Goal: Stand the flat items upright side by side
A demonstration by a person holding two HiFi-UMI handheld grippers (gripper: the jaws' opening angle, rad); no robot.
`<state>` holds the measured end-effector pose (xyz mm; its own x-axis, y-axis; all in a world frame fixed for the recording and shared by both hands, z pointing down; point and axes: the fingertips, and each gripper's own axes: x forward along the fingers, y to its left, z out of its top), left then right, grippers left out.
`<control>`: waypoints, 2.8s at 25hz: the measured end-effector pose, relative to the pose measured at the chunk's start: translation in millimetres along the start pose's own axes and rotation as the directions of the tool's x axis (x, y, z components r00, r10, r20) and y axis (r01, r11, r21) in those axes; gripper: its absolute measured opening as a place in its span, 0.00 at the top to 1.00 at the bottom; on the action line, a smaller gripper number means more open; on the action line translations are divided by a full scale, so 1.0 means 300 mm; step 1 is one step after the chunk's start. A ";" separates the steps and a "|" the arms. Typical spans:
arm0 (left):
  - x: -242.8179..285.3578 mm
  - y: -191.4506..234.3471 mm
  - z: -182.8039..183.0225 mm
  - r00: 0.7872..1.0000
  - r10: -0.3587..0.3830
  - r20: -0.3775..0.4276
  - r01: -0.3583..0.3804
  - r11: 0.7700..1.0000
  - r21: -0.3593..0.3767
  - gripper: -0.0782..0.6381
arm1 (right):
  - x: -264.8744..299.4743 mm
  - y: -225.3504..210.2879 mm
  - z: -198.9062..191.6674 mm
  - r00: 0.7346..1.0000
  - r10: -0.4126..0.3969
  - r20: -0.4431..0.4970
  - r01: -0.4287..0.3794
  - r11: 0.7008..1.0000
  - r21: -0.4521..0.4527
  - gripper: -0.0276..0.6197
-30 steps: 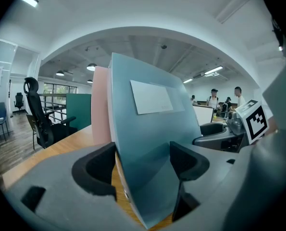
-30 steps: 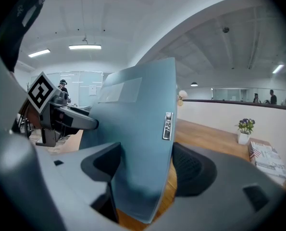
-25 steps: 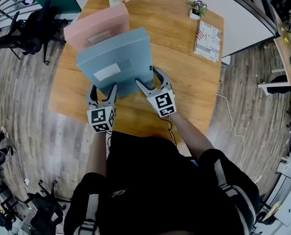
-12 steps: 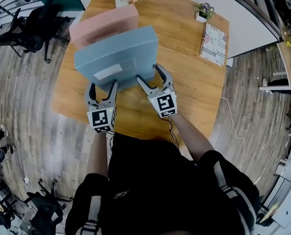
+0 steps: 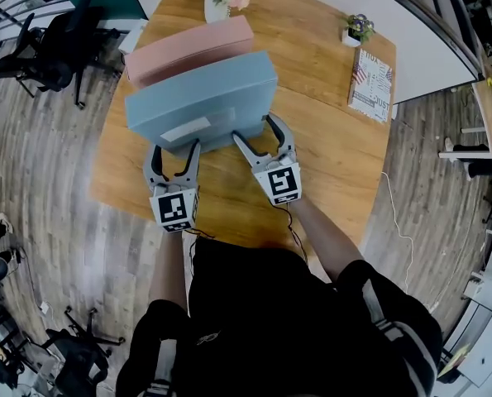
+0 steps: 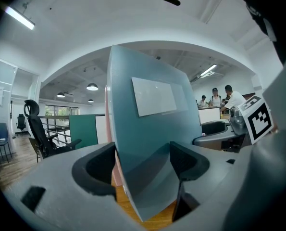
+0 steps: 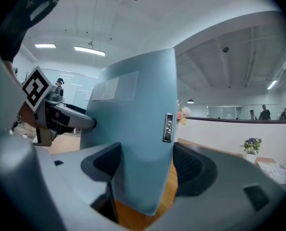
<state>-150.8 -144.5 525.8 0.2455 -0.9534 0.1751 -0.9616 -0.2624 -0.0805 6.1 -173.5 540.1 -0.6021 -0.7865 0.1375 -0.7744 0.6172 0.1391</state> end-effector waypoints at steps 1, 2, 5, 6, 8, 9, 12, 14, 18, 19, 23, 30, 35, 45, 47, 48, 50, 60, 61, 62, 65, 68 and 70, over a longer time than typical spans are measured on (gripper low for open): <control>0.002 0.005 -0.001 1.000 0.004 0.001 -0.004 1.000 0.005 0.39 | 0.008 0.002 -0.003 1.000 0.001 0.000 -0.001 1.000 0.003 0.44; 0.004 0.010 -0.003 1.000 0.007 0.002 -0.007 1.000 0.010 0.39 | 0.014 0.004 -0.005 1.000 0.001 -0.001 -0.001 1.000 0.008 0.44; 0.011 0.022 -0.007 1.000 0.012 0.007 -0.012 1.000 0.029 0.39 | 0.030 0.013 -0.010 1.000 -0.005 -0.014 0.006 1.000 0.026 0.44; 0.015 0.025 -0.008 1.000 0.012 0.009 -0.013 0.999 0.037 0.39 | 0.036 0.014 -0.013 1.000 -0.008 -0.015 0.009 1.000 0.030 0.44; 0.022 0.029 -0.011 1.000 0.016 0.010 -0.017 0.998 0.058 0.39 | 0.048 0.013 -0.021 1.000 -0.014 -0.012 0.014 0.999 0.032 0.44; 0.025 0.031 -0.013 1.000 0.020 0.009 -0.020 0.998 0.067 0.39 | 0.054 0.012 -0.027 1.000 -0.016 -0.011 0.016 0.999 0.029 0.44; 0.040 0.037 -0.026 0.999 0.034 -0.001 -0.033 0.997 0.067 0.39 | 0.073 0.006 -0.044 0.999 -0.020 -0.027 0.021 1.000 0.021 0.44; 0.053 0.044 -0.042 0.999 0.040 -0.011 -0.039 0.998 0.053 0.39 | 0.088 0.004 -0.053 0.999 -0.020 -0.036 0.020 1.000 0.018 0.44; 0.070 0.050 -0.064 0.999 0.044 -0.029 -0.043 0.998 0.038 0.39 | 0.108 -0.001 -0.071 0.999 -0.018 -0.049 0.019 1.000 0.019 0.44; 0.074 0.051 -0.068 0.999 0.044 -0.029 -0.042 0.998 0.045 0.39 | 0.110 -0.002 -0.075 0.998 -0.018 -0.053 0.020 1.000 0.022 0.44; 0.088 0.051 -0.083 0.998 0.045 -0.034 -0.043 0.997 0.068 0.39 | 0.122 -0.007 -0.101 0.998 -0.019 -0.056 0.020 1.000 0.023 0.44; 0.101 0.053 -0.093 0.997 0.056 -0.044 -0.053 0.997 0.063 0.39 | 0.138 -0.017 -0.111 0.998 -0.014 -0.056 0.015 1.000 0.019 0.44; 0.113 0.060 -0.094 0.997 0.056 -0.045 -0.052 0.996 0.068 0.39 | 0.149 -0.019 -0.114 0.998 -0.019 -0.064 0.021 0.999 0.025 0.44; 0.138 0.070 -0.105 0.996 0.065 -0.057 -0.061 0.996 0.064 0.39 | 0.176 -0.031 -0.126 0.997 -0.018 -0.075 0.020 0.999 0.026 0.44; 0.141 0.070 -0.104 0.996 0.069 -0.059 -0.065 0.996 0.067 0.39 | 0.178 -0.033 -0.125 0.997 -0.020 -0.080 0.022 0.999 0.029 0.44; 0.141 0.071 -0.104 0.996 0.071 -0.060 -0.067 0.995 0.070 0.39 | 0.180 -0.034 -0.127 0.997 -0.020 -0.076 0.022 0.999 0.028 0.44; 0.140 0.073 -0.104 0.995 0.075 -0.062 -0.070 0.995 0.076 0.39 | 0.185 -0.032 -0.130 0.997 -0.017 -0.071 0.019 0.999 0.027 0.44; 0.148 0.086 -0.104 0.993 0.098 -0.069 -0.093 0.992 0.081 0.38 | 0.204 -0.033 -0.132 0.998 -0.021 -0.067 0.023 0.999 0.031 0.43; 0.148 0.088 -0.104 0.993 0.099 -0.070 -0.093 0.992 0.082 0.38 | 0.205 -0.032 -0.131 0.998 -0.021 -0.067 0.023 0.999 0.031 0.43; 0.148 0.090 -0.104 0.993 0.100 -0.070 -0.094 0.992 0.084 0.38 | 0.207 -0.031 -0.130 0.998 -0.021 -0.067 0.023 0.999 0.030 0.43; 0.150 0.095 -0.105 0.992 0.104 -0.069 -0.098 0.991 0.088 0.38 | 0.211 -0.028 -0.129 0.998 -0.020 -0.067 0.022 0.999 0.028 0.43; 0.154 0.096 -0.105 0.992 0.105 -0.067 -0.098 0.991 0.092 0.38 | 0.214 -0.031 -0.130 0.998 -0.024 -0.060 0.026 0.999 0.026 0.43; 0.157 0.097 -0.103 0.992 0.103 -0.066 -0.096 0.991 0.096 0.38 | 0.214 -0.032 -0.129 0.998 -0.029 -0.062 0.031 0.999 0.026 0.43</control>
<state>-171.1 -192.6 562.1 0.1368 -0.9634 0.2306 -0.9644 -0.1826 -0.1910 -17.6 -229.1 585.6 -0.5659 -0.8015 0.1936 -0.7976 0.5916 0.1178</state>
